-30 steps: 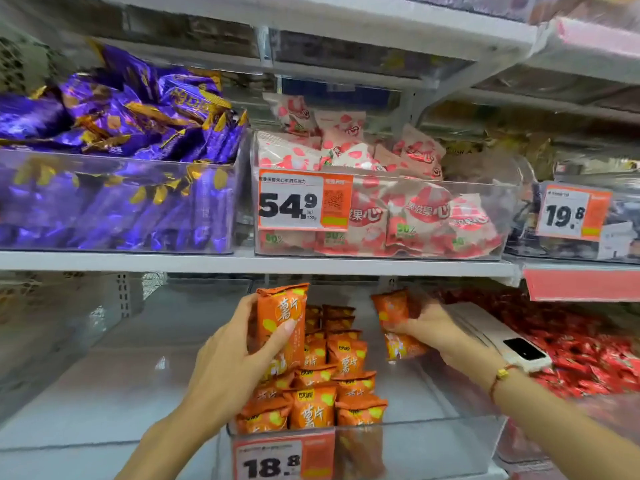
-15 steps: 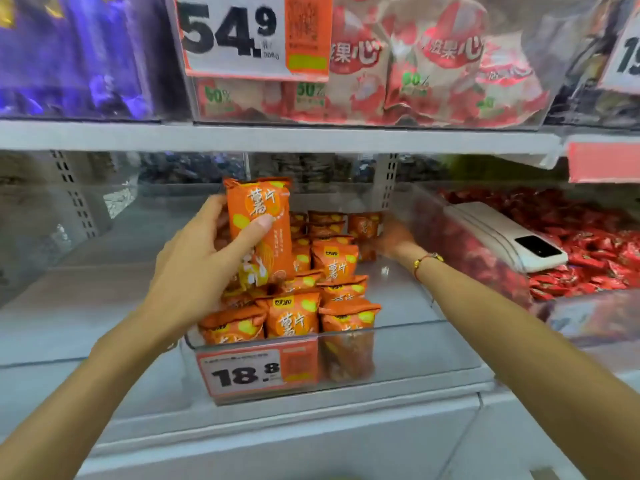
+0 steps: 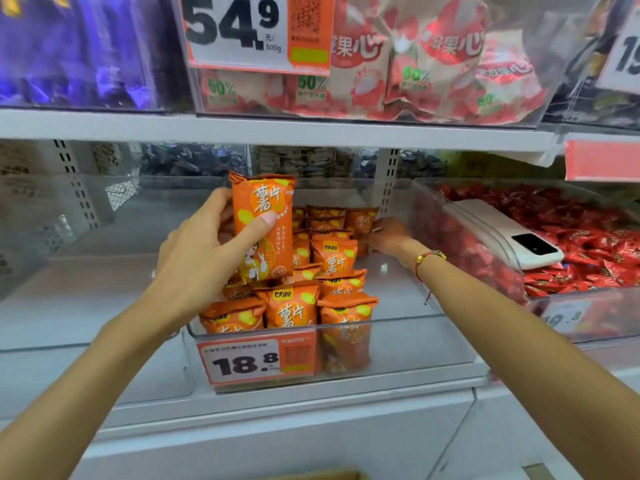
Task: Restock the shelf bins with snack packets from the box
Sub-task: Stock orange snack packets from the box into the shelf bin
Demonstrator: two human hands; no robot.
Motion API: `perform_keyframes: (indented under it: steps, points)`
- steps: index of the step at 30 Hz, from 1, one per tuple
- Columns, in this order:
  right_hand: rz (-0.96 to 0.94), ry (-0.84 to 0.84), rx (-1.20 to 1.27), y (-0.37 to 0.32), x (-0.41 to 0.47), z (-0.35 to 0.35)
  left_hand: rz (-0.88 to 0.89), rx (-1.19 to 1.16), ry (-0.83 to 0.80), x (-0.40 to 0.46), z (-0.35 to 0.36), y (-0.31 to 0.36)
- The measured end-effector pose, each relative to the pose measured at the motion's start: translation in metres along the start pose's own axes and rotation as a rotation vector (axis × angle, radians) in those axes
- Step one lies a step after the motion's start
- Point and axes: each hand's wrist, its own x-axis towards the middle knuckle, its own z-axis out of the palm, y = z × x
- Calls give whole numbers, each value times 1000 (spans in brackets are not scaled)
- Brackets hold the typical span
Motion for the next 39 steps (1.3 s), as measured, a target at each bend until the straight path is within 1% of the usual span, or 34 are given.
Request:
perform_keyframes:
  steps: [4,7,11,15,17,19,22,23,26,28,30,35,37,39]
  points:
    - [47,-46,-69,-3,-9,-14,13,82,4,-1,-2,1]
    - [-26,-37,-80,-6,-18,-27,9,125,-3,-1,-2,4]
    - [-84,-98,-112,-15,-41,-34,-3,241,-5,-3,0,11]
    - [-171,-173,-313,-23,-46,-29,-26,276,-14,-6,-1,11]
    - [-168,-228,-373,-25,-43,-27,-33,270,-21,-6,-1,10]
    - [-151,-212,-433,-26,-37,-25,-27,267,-18,-5,0,9]
    - [-91,-77,-356,-22,-16,-28,-25,233,7,-4,1,7]
    - [-71,-59,-343,-22,-10,-29,-26,212,16,-4,1,7]
    - [-5,-128,-204,-18,2,-20,-34,118,43,-3,0,7]
    - [-18,-147,-190,-14,5,-10,-36,58,54,-4,0,7]
    - [-49,-108,-212,-8,8,-1,-30,18,49,-4,0,7]
    - [-91,70,-240,-11,-4,5,-12,-21,25,-3,0,3]
    - [-81,82,-201,-11,-5,7,-8,-25,25,-4,1,3]
    - [-33,41,-86,-8,-2,5,-7,-30,24,-4,1,3]
